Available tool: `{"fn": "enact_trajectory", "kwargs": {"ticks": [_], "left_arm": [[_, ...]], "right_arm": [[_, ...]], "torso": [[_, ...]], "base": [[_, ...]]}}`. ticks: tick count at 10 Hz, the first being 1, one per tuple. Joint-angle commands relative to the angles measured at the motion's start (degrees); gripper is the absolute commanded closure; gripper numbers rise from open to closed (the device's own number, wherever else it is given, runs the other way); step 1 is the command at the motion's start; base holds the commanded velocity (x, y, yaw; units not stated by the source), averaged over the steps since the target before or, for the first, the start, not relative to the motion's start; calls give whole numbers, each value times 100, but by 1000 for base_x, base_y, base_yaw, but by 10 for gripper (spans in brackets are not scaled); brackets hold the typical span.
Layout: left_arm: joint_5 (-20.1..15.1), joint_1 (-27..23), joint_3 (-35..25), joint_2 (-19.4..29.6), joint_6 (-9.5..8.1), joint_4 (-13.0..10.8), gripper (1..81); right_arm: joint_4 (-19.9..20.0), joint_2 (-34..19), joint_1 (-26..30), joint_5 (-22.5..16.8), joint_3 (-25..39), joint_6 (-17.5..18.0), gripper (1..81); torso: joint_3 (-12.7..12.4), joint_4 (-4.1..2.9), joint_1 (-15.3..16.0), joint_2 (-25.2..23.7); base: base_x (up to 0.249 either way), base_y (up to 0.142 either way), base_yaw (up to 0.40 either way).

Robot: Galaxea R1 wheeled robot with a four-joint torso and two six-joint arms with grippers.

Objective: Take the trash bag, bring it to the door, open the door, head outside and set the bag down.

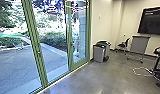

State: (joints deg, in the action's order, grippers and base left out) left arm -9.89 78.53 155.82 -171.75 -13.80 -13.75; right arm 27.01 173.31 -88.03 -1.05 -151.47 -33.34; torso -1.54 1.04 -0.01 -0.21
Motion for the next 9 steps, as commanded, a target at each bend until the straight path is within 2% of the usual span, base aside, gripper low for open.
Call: {"fn": "enact_trajectory", "kwargs": {"ticks": [1,9], "left_arm": [[-277,-448,10,27,-9,-40,811],[-277,-448,10,18,9,-49,811]], "right_arm": [[-56,39,307,-370,13,-6,10],[-135,101,298,-369,-40,-6,10]], "torso": [[0,0,1,0],[0,0,1,0]], "base": [[145,-63,0],[154,-66,0]]}}
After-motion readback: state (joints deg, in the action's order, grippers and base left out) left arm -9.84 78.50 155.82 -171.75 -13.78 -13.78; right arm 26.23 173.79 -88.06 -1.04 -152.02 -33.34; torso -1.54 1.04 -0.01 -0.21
